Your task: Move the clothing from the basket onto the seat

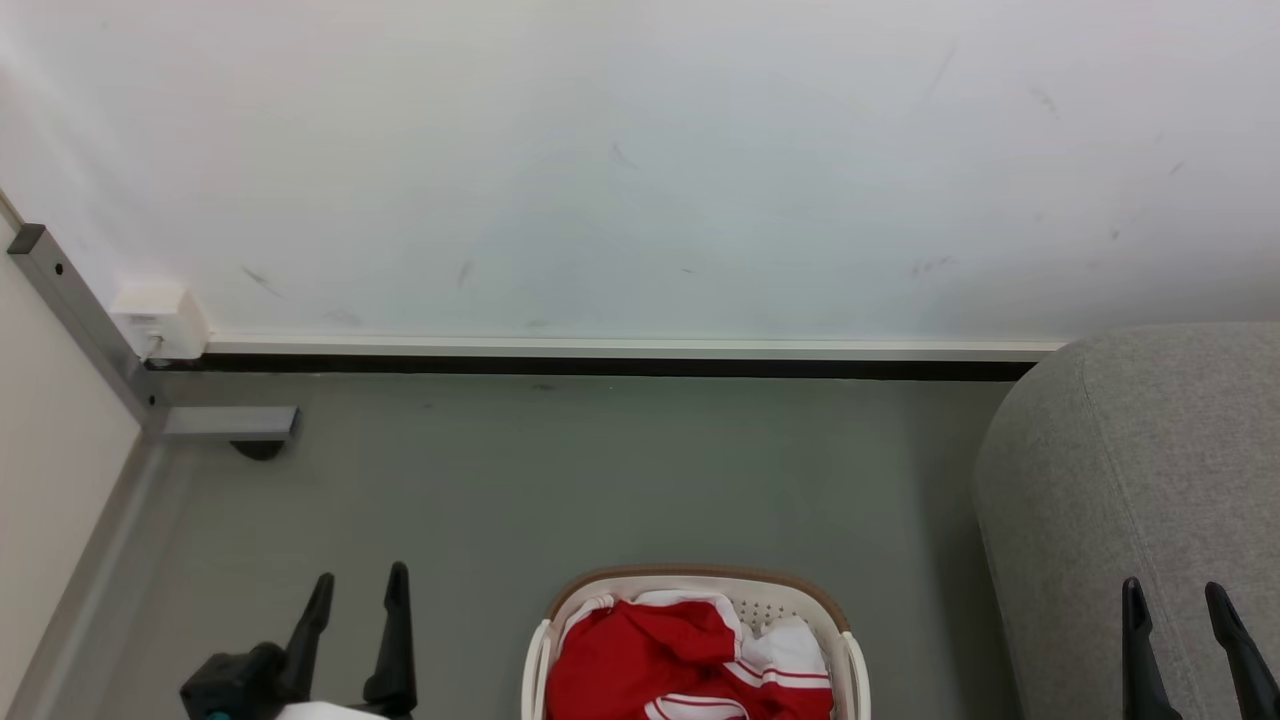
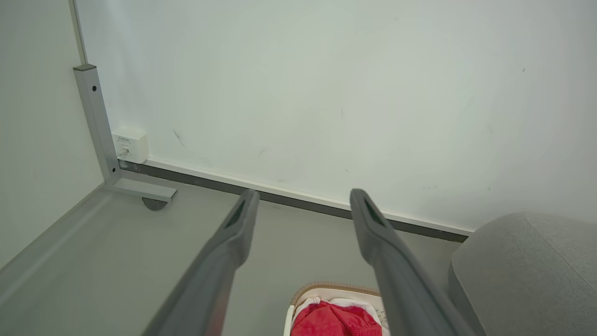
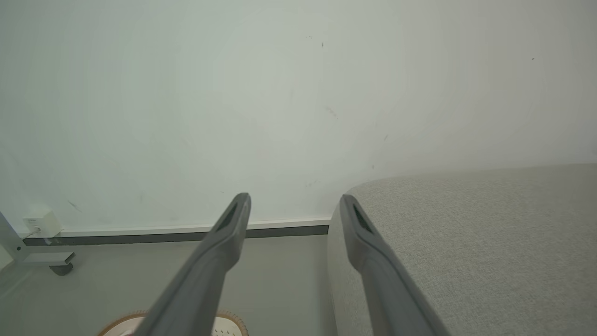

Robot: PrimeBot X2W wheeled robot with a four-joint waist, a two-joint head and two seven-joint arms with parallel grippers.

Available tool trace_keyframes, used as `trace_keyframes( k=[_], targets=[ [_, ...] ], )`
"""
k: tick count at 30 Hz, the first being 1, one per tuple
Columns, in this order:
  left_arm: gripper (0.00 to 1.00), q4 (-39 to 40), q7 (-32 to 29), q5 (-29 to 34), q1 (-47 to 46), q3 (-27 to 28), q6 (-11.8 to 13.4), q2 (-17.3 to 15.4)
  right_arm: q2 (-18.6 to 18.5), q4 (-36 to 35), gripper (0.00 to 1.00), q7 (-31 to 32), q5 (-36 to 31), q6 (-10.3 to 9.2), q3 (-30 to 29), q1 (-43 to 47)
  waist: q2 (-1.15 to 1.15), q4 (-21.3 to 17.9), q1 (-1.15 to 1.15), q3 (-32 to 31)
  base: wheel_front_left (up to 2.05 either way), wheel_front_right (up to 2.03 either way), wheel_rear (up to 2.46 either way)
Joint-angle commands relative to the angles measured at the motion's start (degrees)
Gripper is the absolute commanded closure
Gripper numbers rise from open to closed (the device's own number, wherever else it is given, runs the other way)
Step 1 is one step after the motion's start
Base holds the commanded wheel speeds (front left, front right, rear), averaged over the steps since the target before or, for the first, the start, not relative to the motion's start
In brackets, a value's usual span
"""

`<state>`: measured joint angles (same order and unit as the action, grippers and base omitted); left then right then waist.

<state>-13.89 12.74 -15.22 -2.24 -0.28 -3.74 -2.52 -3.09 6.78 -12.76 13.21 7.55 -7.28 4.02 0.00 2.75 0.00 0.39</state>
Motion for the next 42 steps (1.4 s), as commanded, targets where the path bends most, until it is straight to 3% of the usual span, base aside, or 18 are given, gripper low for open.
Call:
trace_keyframes(
  k=[1, 20, 42],
  targets=[
    [0.0, 0.4, 0.8, 1.7, 0.3, 0.0, -0.1, -0.5, 0.1, -0.1, 0.0, -0.6, -1.6, -0.1, -0.1, 0.8, 0.0, 0.0, 0.0, 0.0, 0.0, 0.0, 0.0],
    [0.0, -1.4, 2.5, 8.8, 0.9, -1.0, -0.9, -0.6, 0.2, 2.3, 0.0, -2.5, -4.5, -0.12, 0.3, 2.0, 0.0, 0.8, 0.0, -0.1, 0.0, 0.0, 0.0],
    [0.0, -3.2, 2.4, 6.7, 0.4, -0.7, -2.1, -0.6, 0.2, 2.9, 0.0, -2.4, -2.4, -0.12, 1.1, 1.5, 0.0, 0.5, 0.0, 0.2, 0.0, 0.0, 0.0]
  ],
)
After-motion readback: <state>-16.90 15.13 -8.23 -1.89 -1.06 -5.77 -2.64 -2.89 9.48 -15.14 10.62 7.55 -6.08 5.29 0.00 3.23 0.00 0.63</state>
